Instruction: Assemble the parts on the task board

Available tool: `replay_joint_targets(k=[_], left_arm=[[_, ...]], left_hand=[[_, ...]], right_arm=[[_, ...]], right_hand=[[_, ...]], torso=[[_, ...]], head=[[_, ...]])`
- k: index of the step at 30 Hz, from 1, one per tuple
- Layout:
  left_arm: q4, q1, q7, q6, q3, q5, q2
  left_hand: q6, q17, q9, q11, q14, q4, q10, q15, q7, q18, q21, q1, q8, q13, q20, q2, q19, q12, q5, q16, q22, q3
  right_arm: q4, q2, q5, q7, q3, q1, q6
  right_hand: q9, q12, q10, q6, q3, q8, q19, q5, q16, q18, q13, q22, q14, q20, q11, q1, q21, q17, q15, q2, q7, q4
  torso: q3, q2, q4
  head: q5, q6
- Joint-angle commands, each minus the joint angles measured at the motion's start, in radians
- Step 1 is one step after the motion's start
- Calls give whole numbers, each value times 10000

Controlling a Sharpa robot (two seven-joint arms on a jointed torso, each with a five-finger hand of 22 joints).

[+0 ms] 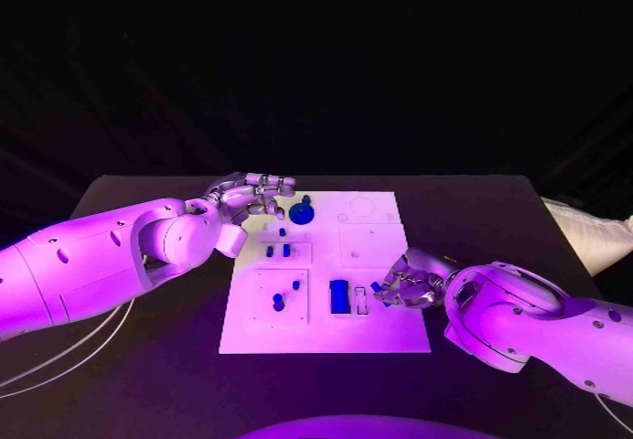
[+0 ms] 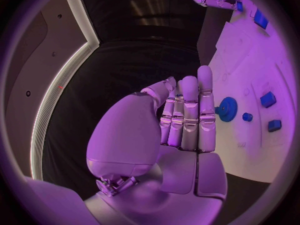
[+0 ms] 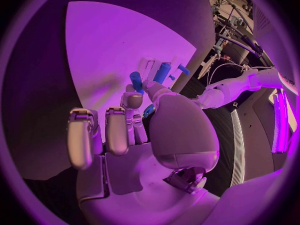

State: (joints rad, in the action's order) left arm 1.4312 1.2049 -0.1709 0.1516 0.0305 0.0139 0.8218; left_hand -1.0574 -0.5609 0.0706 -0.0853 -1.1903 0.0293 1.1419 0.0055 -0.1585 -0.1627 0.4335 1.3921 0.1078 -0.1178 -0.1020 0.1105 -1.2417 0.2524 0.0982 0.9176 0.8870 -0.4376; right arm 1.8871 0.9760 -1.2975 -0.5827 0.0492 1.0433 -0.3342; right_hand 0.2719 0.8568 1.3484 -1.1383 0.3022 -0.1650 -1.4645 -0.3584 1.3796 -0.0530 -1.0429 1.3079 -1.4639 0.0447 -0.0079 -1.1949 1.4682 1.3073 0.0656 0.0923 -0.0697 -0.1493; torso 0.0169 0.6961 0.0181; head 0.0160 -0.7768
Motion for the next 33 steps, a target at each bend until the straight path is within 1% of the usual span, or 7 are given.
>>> replay_joint_targets(k=[1, 8, 13, 20, 24, 29, 33], left_arm=[[14, 3, -11, -175, -8, -67, -24], [25, 3, -1, -147, -8, -113, -29], [36, 4, 3, -142, -8, -119, -34], [53, 5, -25, -144, -9, -122, -25], [55, 5, -14, -167, -9, -122, -25], [43, 5, 13, -198, -9, -122, -18], [49, 5, 50, -264, -9, -123, -16]], left_hand=[[43, 16, 6, -25, 59, 66, -73, -12, -40, -191, -16, 32, 17, 13, 4, -20, 58, 57, 63, -13, 13, -29], [43, 17, 6, -26, 61, 70, -74, -12, -42, -191, -14, 36, 18, 14, 5, -26, 59, 59, 64, -13, 15, -36], [44, 22, 6, -28, 66, 89, -80, -12, -46, -191, -7, 58, 22, 15, 8, -50, 60, 67, 73, -9, 24, -69], [44, 26, 7, -29, 69, 102, -83, -13, -48, -190, -2, 70, 25, 16, 10, -61, 62, 72, 76, -7, 31, -88], [44, 26, 7, -29, 69, 102, -83, -13, -48, -190, -2, 70, 25, 16, 10, -61, 62, 72, 76, -7, 31, -88], [44, 26, 7, -29, 69, 102, -83, -13, -48, -190, -2, 70, 25, 16, 10, -61, 62, 72, 76, -7, 31, -88], [46, 28, 6, -31, 71, 108, -87, -12, -50, -189, 1, 72, 26, 17, 10, -65, 63, 74, 77, -6, 35, -96]], right_arm=[[-43, -120, 541, -77, 0, 2, -28], [-228, -419, 560, -169, 2, -9, 276], [-309, -568, 508, -208, 2, -13, 324], [-352, -664, 440, -233, 3, -14, 421], [-373, -692, 364, -262, 3, -14, 572], [-374, -724, 278, -280, 3, -14, 689], [-373, -748, 226, -286, 3, -14, 762]], right_hand=[[-6, 102, 60, -92, -49, 62, -86, -115, 46, 153, -53, 1294, -655, -35, -1, 104, 65, 326, 65, -2, -4, -8], [23, 283, 155, -170, -69, 23, -110, -143, 50, 161, -192, 1325, -657, -48, -31, 85, 87, 330, 86, -52, 34, 24], [34, 356, 196, -196, -78, 11, -115, -162, 48, 162, -248, 1331, -657, -55, -40, 101, 92, 328, 95, -87, 45, 17], [53, 442, 250, -225, -151, 1, -121, -135, 63, 164, -322, 1336, -661, -69, -48, 207, 95, 346, 105, -121, 53, -36], [79, 680, 357, -289, -199, -29, -113, -76, 37, 159, -509, 1324, -654, -81, -74, 258, 85, 315, 121, -168, 89, -53], [107, 867, 460, -360, -300, -55, -115, 7, 32, 160, -671, 1325, -651, -101, -94, 450, 84, 312, 141, -262, 111, -170], [118, 925, 499, -382, -389, -57, -123, 51, 42, 162, -735, 1334, -654, -110, -97, 614, 89, 326, 146, -308, 117, -277]], torso=[[4, 1, -2], [-2, 12, -13], [11, -4, -12], [1, 4, 1], [2, -2, -8], [-8, -2, 2], [0, 1, -2]], head=[[-11, 1], [27, 6], [8, -18], [146, -77], [139, -103], [152, -108], [143, -104]])
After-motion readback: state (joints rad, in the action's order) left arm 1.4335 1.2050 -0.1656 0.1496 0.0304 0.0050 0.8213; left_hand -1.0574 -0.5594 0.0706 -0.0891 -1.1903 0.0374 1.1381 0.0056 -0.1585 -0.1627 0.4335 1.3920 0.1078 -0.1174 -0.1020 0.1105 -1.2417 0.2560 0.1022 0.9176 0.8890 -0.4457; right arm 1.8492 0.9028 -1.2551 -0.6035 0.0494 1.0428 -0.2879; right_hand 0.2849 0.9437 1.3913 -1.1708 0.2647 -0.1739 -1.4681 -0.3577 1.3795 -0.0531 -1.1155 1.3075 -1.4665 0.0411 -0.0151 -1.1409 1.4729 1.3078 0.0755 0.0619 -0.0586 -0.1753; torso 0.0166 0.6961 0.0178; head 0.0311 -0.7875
